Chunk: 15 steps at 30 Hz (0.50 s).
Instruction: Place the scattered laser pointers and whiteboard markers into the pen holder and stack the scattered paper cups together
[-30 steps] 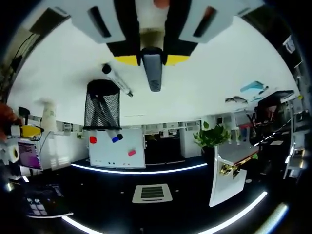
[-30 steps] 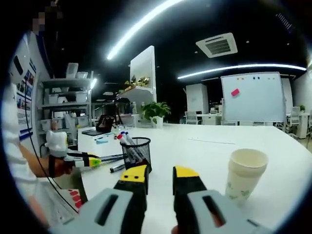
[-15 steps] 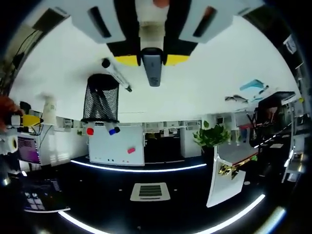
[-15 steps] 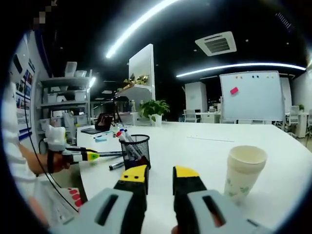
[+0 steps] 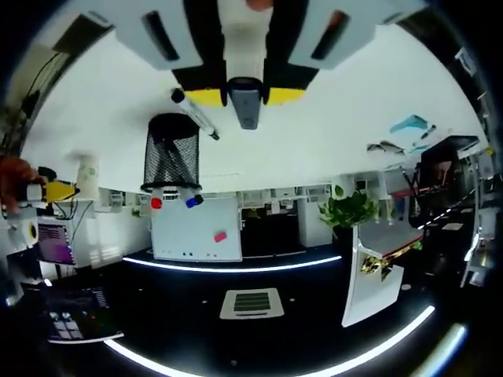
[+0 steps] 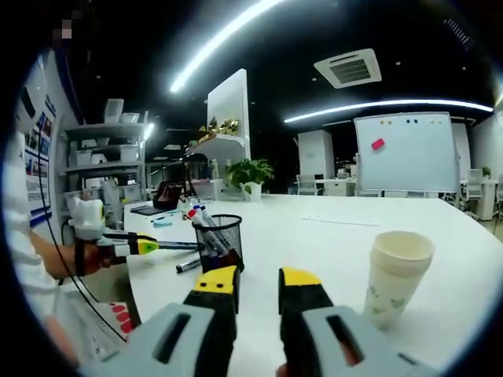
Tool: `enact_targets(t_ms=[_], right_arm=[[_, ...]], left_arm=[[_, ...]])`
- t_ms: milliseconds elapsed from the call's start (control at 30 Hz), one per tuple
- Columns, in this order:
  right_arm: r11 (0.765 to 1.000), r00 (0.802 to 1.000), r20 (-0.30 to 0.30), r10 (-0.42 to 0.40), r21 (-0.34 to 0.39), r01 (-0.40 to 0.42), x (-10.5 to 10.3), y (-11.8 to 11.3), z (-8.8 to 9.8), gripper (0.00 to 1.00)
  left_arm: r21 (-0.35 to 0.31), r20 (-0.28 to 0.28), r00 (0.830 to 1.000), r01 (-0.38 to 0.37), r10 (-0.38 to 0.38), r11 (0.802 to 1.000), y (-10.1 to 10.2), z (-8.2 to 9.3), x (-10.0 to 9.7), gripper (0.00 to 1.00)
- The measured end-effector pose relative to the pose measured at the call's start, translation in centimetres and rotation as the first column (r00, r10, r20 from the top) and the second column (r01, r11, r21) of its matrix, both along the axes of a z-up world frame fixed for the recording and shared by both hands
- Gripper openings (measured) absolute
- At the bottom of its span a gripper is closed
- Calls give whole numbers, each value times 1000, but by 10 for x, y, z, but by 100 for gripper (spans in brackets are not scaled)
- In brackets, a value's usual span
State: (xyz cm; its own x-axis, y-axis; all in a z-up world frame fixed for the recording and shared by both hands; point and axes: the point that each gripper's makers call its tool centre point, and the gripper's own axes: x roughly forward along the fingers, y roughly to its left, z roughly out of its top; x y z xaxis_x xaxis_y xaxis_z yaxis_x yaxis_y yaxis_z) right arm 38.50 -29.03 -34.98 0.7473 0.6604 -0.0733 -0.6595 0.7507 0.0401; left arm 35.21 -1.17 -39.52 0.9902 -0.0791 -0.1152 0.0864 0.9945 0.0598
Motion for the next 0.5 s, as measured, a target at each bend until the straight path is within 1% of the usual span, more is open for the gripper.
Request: enact_targets(t_ms=[133, 267, 367, 500], right_arm=[[1000, 1000, 1, 4, -2, -4, -1, 1, 0, 19], [1000, 1000, 2, 3, -5, -3, -1, 1, 1, 19], [1000, 1000, 2, 3, -5, -3, -2, 0, 1, 19], [1000, 1000, -1, 2, -3, -2, -1, 0, 0, 19]], left_arm=[[-8, 10, 1000, -2, 2, 1000, 3, 2, 1, 19], [-31, 22, 1000, -7, 7, 999, 4, 9, 1, 19], [-29, 38, 999, -11, 12, 1000, 6, 16, 1, 19], [-25, 49, 999, -12, 13, 1000, 7, 20, 2, 19]])
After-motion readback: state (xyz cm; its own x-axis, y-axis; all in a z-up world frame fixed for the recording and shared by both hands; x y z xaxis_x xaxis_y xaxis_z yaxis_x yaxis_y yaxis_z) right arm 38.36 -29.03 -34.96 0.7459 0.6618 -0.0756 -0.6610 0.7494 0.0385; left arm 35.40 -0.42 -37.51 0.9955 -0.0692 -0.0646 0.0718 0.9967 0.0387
